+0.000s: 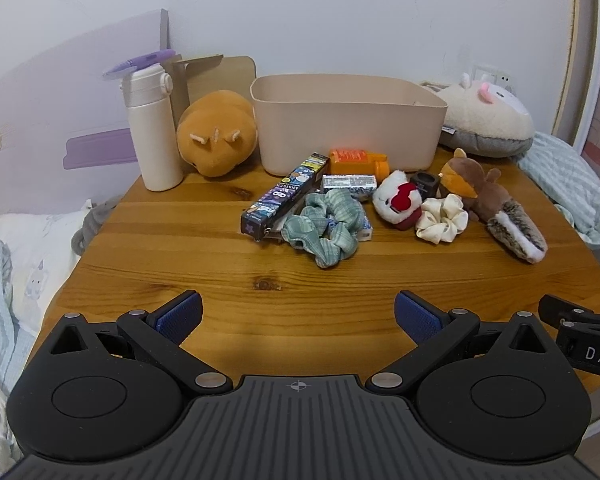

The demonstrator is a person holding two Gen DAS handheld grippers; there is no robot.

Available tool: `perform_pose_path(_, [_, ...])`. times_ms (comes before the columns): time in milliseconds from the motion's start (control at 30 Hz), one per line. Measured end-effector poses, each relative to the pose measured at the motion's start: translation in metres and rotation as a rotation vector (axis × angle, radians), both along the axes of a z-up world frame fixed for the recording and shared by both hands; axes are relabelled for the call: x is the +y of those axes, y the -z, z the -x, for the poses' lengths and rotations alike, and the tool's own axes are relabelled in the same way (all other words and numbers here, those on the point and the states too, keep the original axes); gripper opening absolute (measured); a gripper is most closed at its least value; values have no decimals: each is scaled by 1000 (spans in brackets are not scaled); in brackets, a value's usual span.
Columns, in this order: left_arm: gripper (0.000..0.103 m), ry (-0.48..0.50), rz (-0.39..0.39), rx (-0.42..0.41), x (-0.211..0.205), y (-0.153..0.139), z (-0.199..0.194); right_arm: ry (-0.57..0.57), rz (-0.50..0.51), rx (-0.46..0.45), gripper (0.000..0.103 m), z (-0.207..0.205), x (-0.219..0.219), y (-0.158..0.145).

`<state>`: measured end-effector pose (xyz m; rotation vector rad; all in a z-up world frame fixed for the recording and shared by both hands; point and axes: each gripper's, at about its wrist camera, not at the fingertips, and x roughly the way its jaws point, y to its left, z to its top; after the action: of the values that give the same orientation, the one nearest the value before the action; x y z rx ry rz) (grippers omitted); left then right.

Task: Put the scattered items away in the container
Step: 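Move the right tool toward the brown hedgehog plush keychain, then grasp the hedgehog plush with the right tool while the left tool grasps the blue printed box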

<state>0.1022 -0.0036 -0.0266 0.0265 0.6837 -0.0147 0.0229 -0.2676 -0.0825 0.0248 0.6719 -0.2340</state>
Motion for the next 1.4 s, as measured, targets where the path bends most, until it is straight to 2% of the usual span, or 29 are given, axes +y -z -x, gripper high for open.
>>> perform_pose_path(567, [103, 33, 2, 64, 2, 21, -63, -63, 2, 49, 103, -57, -13, 15])
perform_pose_path(733, [103, 49, -4, 74, 5, 28, -81, -87, 7, 70, 100, -73, -19, 20])
perform_pose_path(1100, [103, 134, -103, 53, 16, 36, -133, -100, 63, 111, 96, -110, -38, 30])
perform_pose_path(1400, [103, 196, -105, 43, 24, 37, -172, -119, 109, 125, 92, -138, -53, 32])
